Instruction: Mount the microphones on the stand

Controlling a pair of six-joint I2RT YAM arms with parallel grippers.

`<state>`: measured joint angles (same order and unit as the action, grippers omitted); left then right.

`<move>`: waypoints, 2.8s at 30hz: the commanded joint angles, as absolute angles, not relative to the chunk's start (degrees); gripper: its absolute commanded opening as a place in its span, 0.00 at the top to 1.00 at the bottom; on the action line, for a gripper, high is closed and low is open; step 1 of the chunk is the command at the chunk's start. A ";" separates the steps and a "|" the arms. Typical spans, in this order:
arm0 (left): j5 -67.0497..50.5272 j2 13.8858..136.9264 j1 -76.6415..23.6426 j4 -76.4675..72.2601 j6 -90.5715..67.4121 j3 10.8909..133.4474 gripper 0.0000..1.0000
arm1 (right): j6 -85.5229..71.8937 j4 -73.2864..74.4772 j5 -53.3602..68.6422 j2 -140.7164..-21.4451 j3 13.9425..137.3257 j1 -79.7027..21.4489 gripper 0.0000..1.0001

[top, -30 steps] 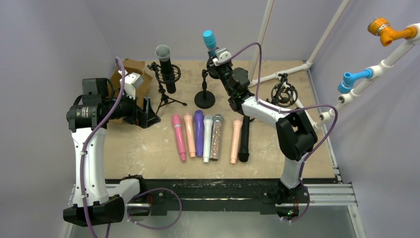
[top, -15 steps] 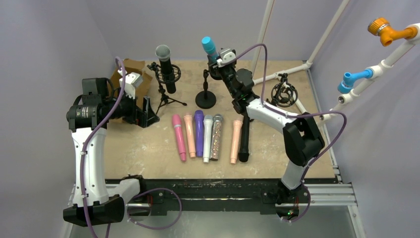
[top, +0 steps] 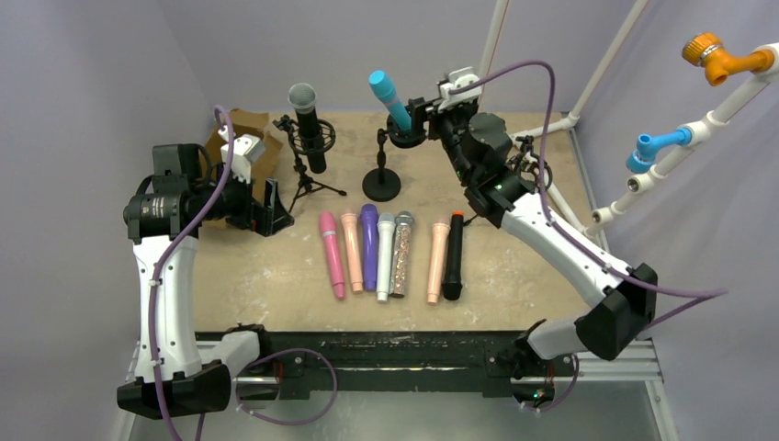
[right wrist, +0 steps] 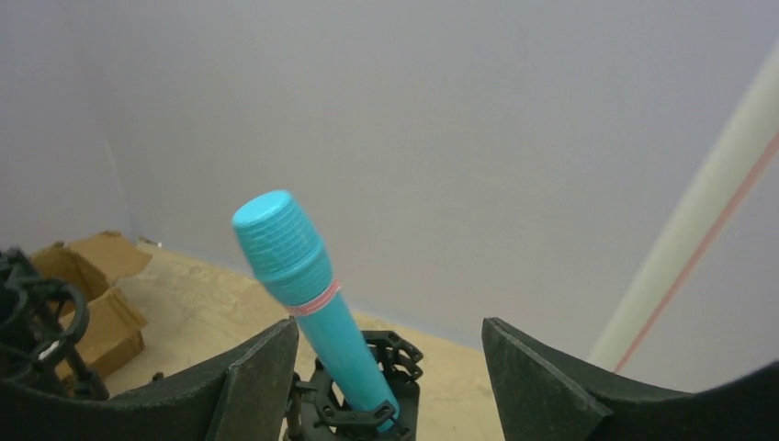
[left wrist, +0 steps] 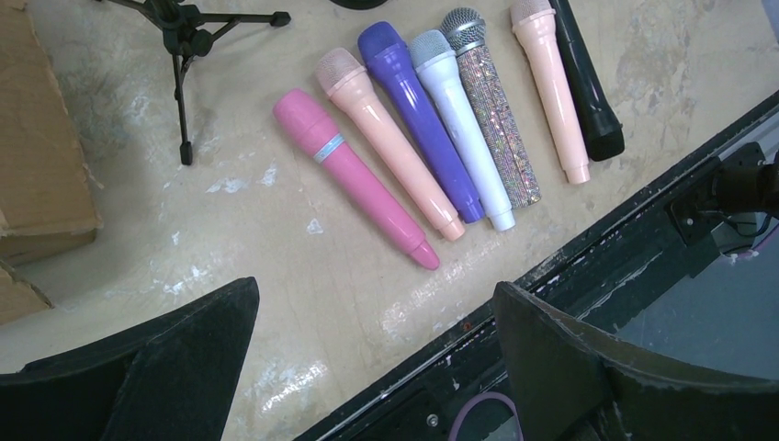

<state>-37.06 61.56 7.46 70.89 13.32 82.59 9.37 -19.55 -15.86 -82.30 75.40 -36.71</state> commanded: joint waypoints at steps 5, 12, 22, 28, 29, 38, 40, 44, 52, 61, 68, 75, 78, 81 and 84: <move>-36.00 62.13 7.30 70.81 14.89 83.84 0.00 | -11.33 23.92 -41.93 -79.60 90.87 -36.44 0.34; -35.24 62.01 7.33 72.18 15.52 83.68 0.00 | -20.09 40.37 -42.14 -77.76 92.32 -32.81 0.39; -35.57 61.52 7.31 72.60 16.17 82.45 0.00 | -23.13 46.65 -41.47 -76.12 89.91 -31.33 0.45; -35.75 61.44 7.37 72.66 16.35 82.30 0.00 | -22.51 47.64 -45.45 -74.27 90.87 -31.30 0.44; -35.77 61.44 7.30 72.73 16.35 82.41 0.00 | -22.42 47.64 -46.17 -74.11 90.80 -31.11 0.44; -35.65 61.27 7.36 72.60 16.50 82.10 0.00 | -16.75 41.13 -52.88 -79.53 93.32 -25.97 0.36; -35.39 61.17 7.36 72.60 16.73 82.17 0.00 | -15.67 40.10 -52.97 -80.84 93.84 -24.21 0.33; -35.07 61.24 7.30 72.67 17.04 82.08 0.00 | -13.65 36.29 -50.01 -81.08 92.83 -20.93 0.31; -34.72 60.36 7.32 72.63 17.20 81.02 0.00 | -12.58 33.88 -41.83 -82.10 91.22 -18.34 0.35; -34.82 60.21 7.38 72.59 17.19 81.23 0.00 | -13.95 36.88 -35.20 -82.30 90.31 -17.88 0.38; -32.82 59.75 7.35 71.52 16.65 81.20 0.00 | -14.15 37.79 -35.59 -81.89 88.36 -17.68 0.40; -32.80 59.50 7.30 71.64 16.57 82.00 0.00 | -13.62 35.93 -33.09 -83.02 89.99 -17.21 0.76; -32.49 59.46 7.34 71.73 16.52 81.76 0.00 | -12.11 34.89 -30.65 -83.40 92.59 -17.23 0.85; -32.26 59.41 7.31 71.65 16.55 81.65 0.00 | -10.07 32.80 -27.88 -82.94 93.87 -17.23 0.85; -32.33 59.33 7.31 71.55 16.36 81.74 0.00 | -9.67 30.80 -25.16 -82.56 93.58 -17.27 0.86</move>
<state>-32.51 60.20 7.46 72.66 16.10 80.99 -11.31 36.34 -30.55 -83.88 90.43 -17.15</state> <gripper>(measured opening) 0.998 0.439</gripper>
